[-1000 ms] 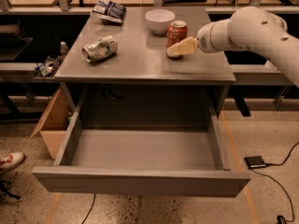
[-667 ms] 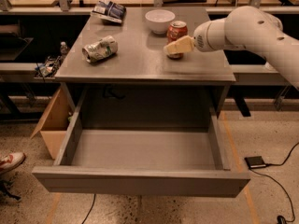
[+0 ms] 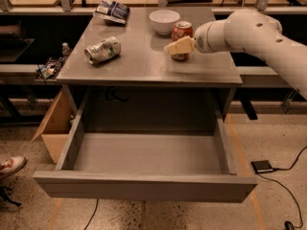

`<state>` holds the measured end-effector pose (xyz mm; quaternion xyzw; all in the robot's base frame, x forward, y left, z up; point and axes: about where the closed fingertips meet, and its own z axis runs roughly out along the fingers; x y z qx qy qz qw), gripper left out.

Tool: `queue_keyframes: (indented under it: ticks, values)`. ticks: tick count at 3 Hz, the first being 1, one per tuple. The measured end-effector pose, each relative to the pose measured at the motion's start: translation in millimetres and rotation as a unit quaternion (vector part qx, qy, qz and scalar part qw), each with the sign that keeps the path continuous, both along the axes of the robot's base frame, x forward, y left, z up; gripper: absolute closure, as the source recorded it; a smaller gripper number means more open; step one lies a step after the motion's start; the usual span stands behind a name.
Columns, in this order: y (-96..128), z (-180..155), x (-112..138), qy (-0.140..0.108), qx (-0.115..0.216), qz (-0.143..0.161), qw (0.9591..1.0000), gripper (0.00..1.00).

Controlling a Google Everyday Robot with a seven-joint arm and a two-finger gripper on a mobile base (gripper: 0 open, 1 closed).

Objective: Place coke can into top drawer

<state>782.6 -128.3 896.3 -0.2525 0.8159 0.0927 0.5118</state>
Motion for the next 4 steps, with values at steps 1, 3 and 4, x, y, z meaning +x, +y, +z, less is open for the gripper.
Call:
queue_keyframes:
  ticks: [1, 3, 4]
  values:
    - [7.2, -0.5, 9.9, -0.013, 0.008, -0.008, 0.9999, 0.00]
    - [16.4, -2.9, 24.4, -0.031, 0.028, -0.021, 0.9989, 0.16]
    - [17.4, -4.3, 26.7, -0.037, 0.035, -0.028, 0.9983, 0.39]
